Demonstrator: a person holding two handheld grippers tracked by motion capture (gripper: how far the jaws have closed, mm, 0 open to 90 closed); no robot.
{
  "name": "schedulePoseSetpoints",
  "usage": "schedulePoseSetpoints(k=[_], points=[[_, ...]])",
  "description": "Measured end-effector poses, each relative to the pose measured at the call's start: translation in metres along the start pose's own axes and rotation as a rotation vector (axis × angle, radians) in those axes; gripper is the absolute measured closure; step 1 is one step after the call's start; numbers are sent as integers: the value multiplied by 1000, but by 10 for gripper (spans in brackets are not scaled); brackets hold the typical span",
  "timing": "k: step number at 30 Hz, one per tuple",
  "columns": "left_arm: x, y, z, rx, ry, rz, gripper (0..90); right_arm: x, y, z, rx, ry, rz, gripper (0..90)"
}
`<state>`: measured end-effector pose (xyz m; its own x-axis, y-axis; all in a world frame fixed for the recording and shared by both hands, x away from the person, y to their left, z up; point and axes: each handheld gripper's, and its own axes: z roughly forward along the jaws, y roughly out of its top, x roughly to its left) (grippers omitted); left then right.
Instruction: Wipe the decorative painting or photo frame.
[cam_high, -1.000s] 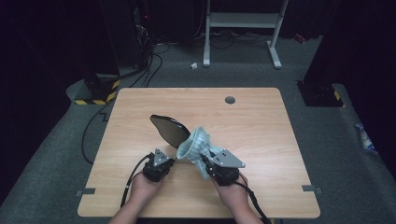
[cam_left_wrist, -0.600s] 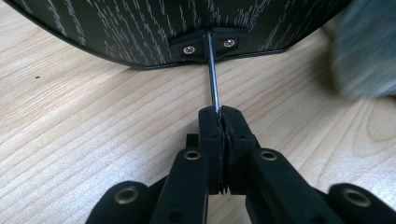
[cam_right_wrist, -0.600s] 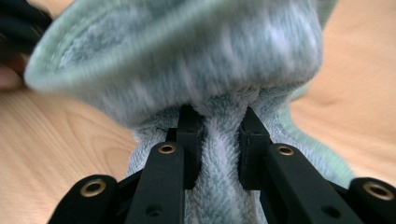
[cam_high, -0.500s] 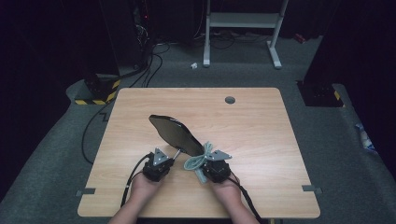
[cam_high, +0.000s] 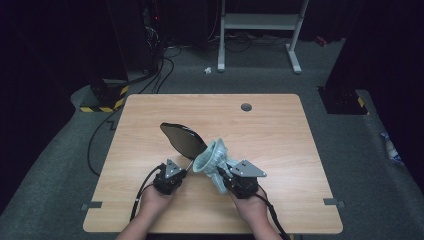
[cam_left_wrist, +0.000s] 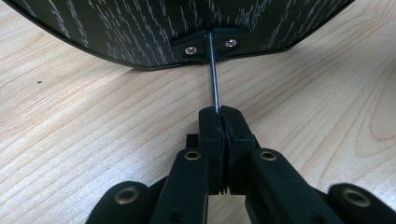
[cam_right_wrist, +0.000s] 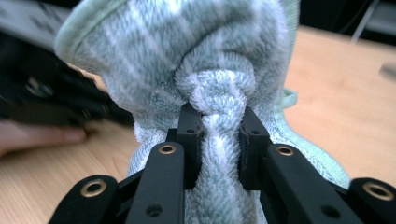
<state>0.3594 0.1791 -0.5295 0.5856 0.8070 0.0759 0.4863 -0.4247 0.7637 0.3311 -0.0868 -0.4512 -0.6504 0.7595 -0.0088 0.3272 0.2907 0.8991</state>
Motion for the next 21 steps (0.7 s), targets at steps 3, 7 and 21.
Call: schedulePoseSetpoints(k=[3,7,21], points=[[-1,0,0,0,5,5,880,3,16,-6,-35,6,-19,749],[0,0,0,2,4,5,880,7,35,-6,-62,10,-50,750],[0,0,0,-1,-3,-8,879,-14,-15,-10,79,-10,-15,747]])
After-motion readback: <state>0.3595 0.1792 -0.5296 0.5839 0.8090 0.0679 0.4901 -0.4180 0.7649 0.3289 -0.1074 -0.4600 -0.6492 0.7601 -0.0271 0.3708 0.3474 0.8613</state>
